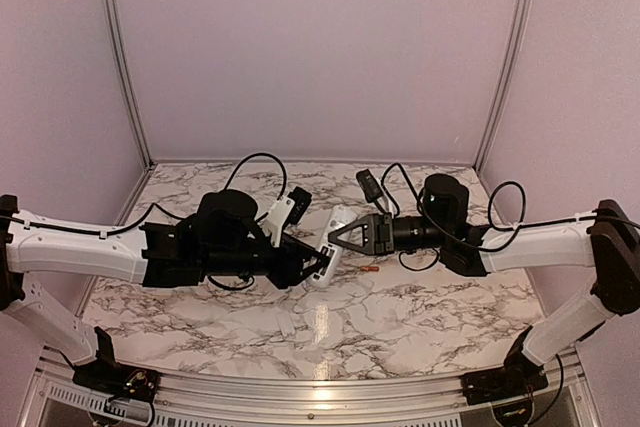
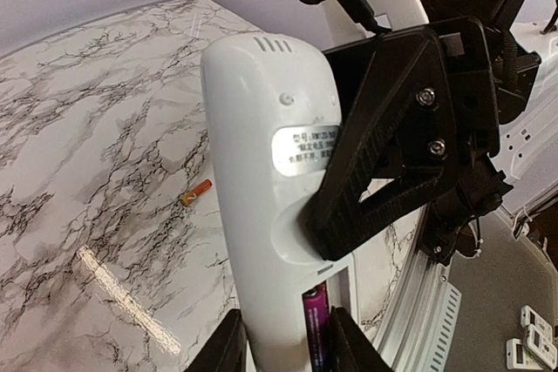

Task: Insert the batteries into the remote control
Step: Load the battery into the battery compartment.

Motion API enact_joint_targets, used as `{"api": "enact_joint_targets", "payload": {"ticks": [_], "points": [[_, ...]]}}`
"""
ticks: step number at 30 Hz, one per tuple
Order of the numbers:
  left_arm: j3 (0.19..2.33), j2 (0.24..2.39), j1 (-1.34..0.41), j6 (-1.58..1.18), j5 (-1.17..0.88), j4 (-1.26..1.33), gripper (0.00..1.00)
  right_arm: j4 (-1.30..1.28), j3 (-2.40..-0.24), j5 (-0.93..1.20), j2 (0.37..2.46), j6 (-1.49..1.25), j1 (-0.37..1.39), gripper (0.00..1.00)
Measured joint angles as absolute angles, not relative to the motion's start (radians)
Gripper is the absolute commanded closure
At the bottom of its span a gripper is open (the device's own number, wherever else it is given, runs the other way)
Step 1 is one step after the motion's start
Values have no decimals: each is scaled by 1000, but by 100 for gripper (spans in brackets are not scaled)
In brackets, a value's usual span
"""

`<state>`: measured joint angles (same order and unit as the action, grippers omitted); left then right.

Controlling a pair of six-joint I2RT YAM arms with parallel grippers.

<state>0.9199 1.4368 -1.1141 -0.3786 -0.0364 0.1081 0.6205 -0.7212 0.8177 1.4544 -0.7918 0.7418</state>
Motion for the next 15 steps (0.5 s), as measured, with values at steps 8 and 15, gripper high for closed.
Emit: {"api": "enact_joint_targets", "payload": {"ticks": [8,15], "points": [[924,1436,-1090,-342,-54,89,9,606,-719,842,1420,-785,674,100],[1043,1454,-1069,-195,-17,-7,1,535,-637,820,1365,-773,471,100]]}}
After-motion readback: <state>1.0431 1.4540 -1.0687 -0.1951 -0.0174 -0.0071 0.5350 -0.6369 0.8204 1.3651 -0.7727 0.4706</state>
